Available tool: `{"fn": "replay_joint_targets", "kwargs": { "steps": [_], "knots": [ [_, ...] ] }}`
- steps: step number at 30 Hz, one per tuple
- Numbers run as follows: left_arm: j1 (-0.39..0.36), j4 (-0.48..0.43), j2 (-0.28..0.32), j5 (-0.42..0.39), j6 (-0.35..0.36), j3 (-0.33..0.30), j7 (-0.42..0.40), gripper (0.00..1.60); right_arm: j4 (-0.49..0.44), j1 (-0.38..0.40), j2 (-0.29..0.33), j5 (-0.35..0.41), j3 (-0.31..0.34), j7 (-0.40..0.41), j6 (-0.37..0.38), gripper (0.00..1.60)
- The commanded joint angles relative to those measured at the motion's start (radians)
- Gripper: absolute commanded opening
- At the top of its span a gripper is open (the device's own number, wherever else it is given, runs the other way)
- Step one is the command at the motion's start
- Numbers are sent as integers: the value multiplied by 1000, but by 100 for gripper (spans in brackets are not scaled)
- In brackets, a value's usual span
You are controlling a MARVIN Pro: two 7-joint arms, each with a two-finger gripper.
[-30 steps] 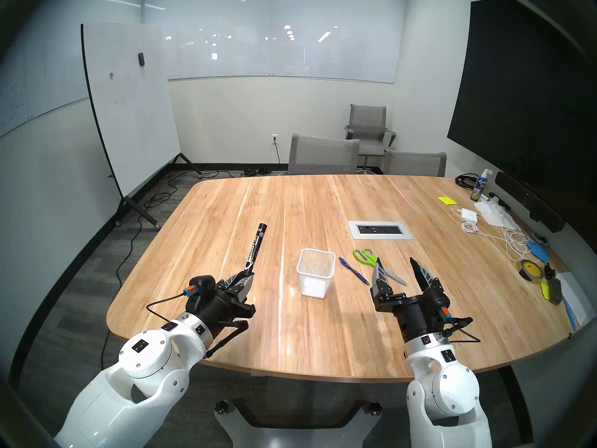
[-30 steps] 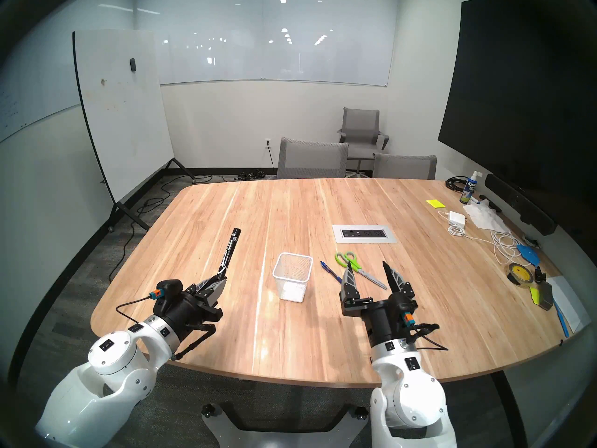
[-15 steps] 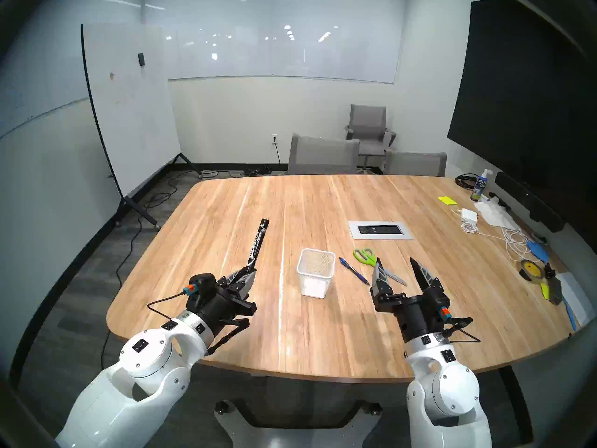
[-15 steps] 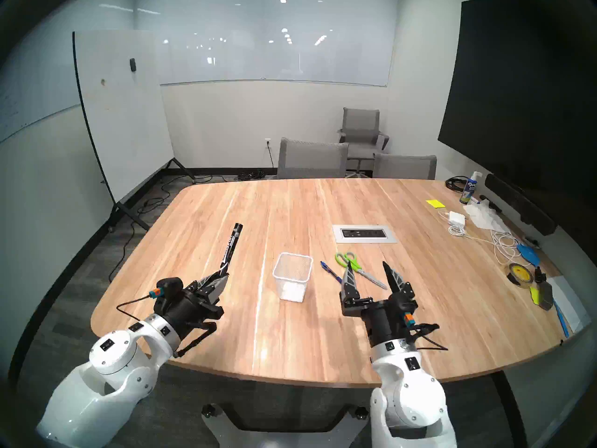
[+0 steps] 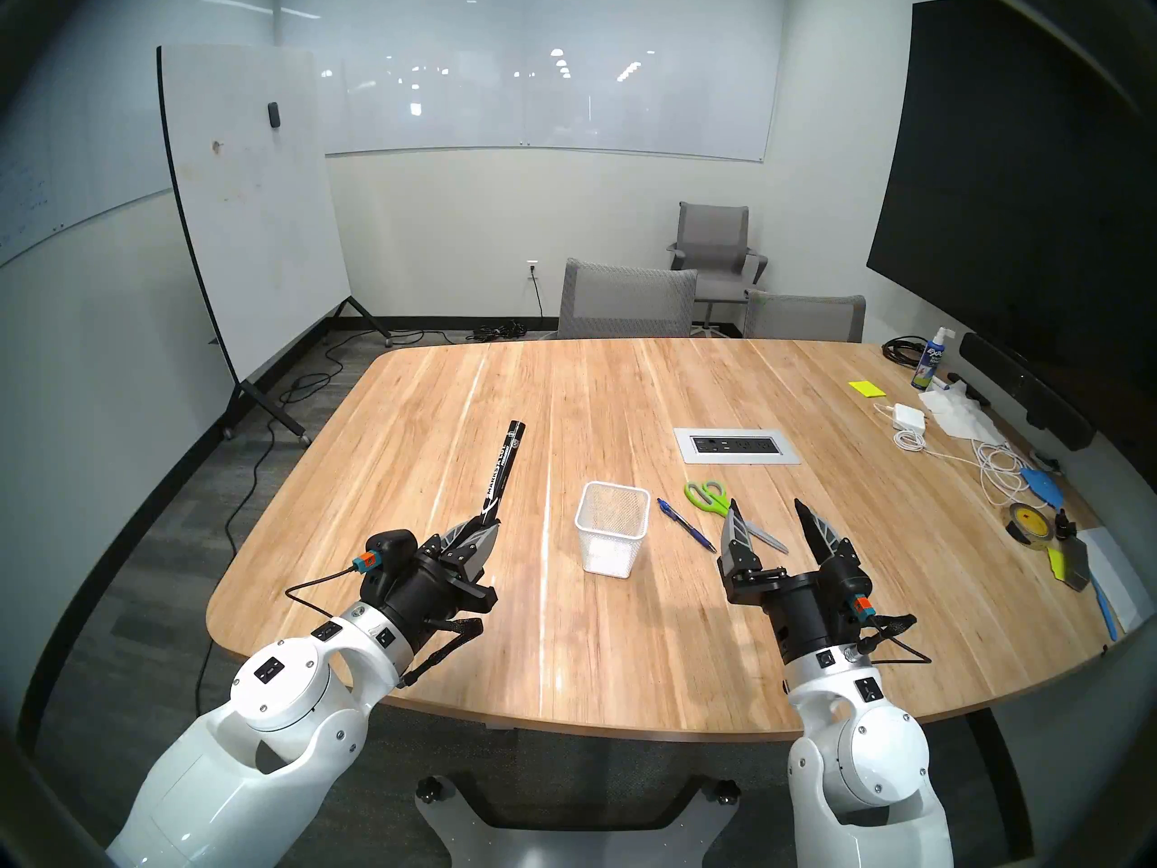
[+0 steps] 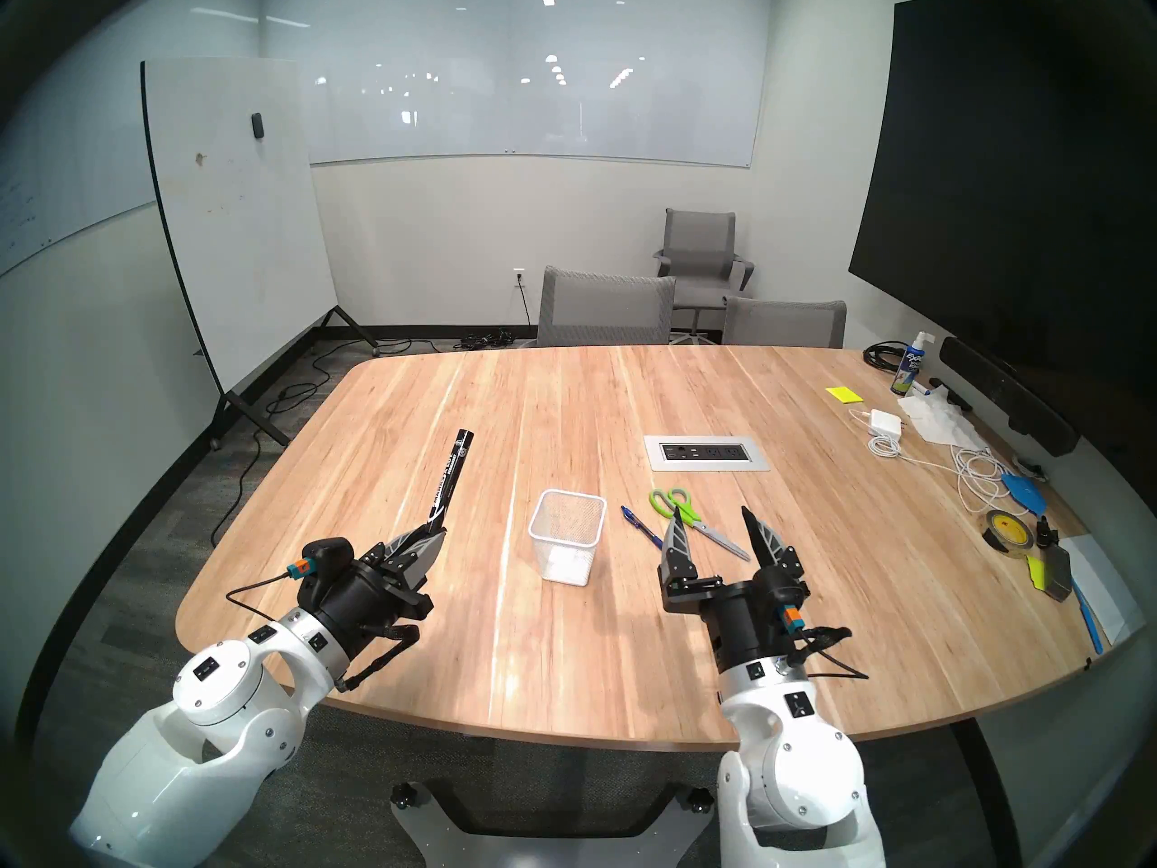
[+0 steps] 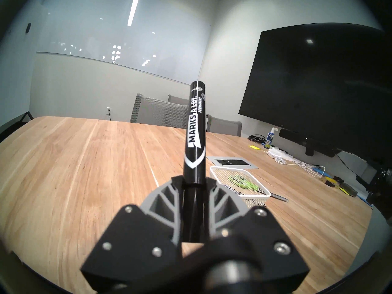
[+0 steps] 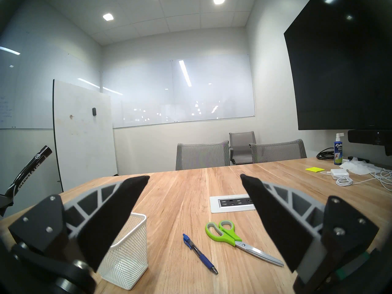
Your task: Place the pen, the marker, and the scissors into the pen holder
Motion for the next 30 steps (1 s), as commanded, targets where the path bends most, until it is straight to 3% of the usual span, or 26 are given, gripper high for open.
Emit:
{"fn": "replay_joint_targets", "kwargs": {
  "steps": [1,24,30],
  "knots": [
    [0,-2,8,-6,-38,-7,-42,0,-22,2,1,1,-1,2,-3,160],
    [3,8,34,-17,-69,-12,-108,0,-22,2,1,1,-1,2,-3,160],
    [-28,16,46,-4,-59,0,-129,0,-22,2,1,1,-1,2,-3,160]
  ]
}}
